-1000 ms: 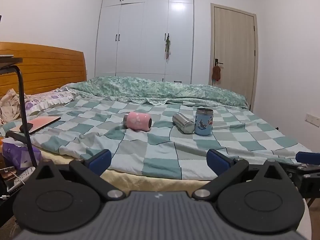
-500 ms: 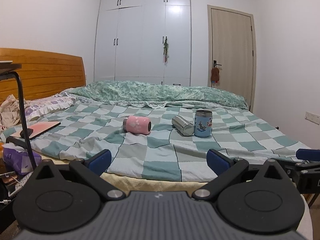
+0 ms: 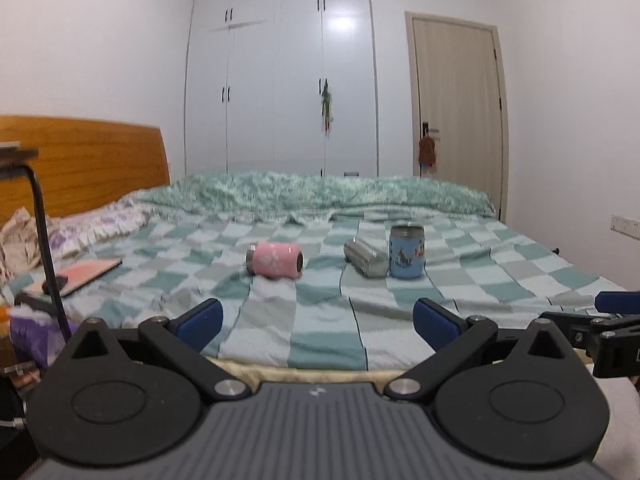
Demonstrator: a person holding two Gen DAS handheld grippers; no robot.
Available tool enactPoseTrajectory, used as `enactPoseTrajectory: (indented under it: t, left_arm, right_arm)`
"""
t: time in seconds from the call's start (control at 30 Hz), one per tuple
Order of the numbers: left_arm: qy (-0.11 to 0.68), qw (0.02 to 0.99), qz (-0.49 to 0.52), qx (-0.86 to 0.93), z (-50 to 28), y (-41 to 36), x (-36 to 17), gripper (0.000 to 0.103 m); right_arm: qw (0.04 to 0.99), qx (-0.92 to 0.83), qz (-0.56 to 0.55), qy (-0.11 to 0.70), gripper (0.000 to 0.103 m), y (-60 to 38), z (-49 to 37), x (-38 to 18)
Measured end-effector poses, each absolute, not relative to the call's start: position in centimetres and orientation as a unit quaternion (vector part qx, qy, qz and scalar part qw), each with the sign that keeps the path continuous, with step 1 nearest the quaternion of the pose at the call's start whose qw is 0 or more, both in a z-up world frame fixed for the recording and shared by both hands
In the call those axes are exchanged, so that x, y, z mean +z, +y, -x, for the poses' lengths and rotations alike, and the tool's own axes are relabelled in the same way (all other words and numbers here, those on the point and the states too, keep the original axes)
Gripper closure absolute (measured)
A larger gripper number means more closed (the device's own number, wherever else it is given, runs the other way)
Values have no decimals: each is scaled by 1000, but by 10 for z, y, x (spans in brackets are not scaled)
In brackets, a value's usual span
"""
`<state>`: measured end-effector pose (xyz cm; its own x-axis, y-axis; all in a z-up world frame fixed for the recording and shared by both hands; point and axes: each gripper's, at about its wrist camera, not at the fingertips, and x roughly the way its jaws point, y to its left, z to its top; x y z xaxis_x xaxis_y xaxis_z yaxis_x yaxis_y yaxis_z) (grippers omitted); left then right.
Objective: Flip cup upright
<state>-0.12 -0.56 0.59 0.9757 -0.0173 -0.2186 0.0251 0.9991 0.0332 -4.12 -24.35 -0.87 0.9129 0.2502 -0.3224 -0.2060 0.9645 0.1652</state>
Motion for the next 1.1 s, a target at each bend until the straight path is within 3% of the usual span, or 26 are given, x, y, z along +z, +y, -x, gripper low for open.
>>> enactPoseTrajectory:
  t: [0.23, 0.6, 1.1]
  left_arm:
    - [118, 993, -17, 6, -7, -2, -3, 0]
    - [123, 992, 18, 26, -15, 14, -6, 0]
    - [100, 995, -11, 9, 0, -2, -3, 0]
  right_arm:
    - [974, 111, -59, 187, 0, -244, 32, -21]
    - [976, 140, -75, 146, 0, -244, 14, -8]
    - [978, 122, -84, 145, 0, -251, 45, -19]
